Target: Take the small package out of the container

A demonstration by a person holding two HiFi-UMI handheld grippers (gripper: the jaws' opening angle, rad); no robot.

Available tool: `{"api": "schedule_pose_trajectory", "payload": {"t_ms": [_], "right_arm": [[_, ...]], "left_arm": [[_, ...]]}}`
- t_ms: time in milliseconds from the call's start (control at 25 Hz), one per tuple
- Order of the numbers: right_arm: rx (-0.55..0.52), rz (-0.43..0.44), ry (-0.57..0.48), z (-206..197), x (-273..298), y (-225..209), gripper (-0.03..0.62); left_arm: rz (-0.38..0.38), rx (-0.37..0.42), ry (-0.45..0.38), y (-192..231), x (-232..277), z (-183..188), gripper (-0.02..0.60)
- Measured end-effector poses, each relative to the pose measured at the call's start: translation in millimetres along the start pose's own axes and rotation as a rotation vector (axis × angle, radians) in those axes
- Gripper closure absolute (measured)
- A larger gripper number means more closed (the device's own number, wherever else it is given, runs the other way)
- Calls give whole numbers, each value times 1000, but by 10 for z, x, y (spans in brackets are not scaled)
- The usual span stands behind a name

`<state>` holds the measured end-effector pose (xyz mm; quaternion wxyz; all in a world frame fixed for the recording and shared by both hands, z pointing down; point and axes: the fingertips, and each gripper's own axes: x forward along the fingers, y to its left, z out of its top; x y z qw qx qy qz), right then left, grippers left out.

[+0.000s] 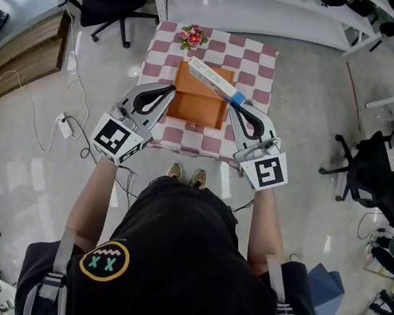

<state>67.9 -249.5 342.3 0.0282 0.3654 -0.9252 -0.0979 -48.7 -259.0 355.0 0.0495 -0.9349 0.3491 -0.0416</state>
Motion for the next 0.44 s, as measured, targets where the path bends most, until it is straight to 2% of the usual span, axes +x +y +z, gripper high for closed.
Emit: {"api": "schedule_pose_trajectory", "payload": {"t_ms": [440], "right_arm": [[-3,1,4,-4,12,-7,574]], "left_arm": [[5,-6,-4,-3,15,1,565]]}}
